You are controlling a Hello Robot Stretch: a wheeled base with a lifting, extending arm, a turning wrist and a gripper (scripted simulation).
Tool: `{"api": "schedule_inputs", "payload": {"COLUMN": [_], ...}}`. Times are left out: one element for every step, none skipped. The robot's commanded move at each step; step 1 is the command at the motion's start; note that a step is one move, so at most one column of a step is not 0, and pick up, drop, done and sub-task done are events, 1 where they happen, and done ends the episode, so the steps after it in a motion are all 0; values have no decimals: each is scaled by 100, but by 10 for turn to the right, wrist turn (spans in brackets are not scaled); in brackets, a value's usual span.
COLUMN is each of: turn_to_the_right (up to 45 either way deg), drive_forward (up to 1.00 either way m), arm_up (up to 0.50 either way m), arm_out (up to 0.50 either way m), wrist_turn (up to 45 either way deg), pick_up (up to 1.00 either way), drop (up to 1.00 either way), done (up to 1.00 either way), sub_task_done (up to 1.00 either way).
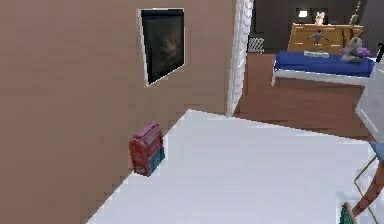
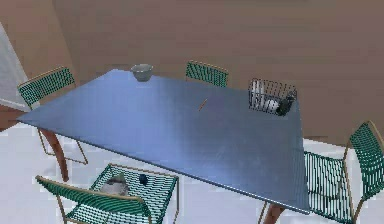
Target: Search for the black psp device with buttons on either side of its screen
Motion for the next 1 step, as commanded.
{"api": "schedule_inputs", "payload": {"turn_to_the_right": [30], "drive_forward": [0], "arm_up": [0], "arm_out": [0], "wrist_turn": [0], "pick_up": [0], "drop": [0], "done": [0], "sub_task_done": [0]}}
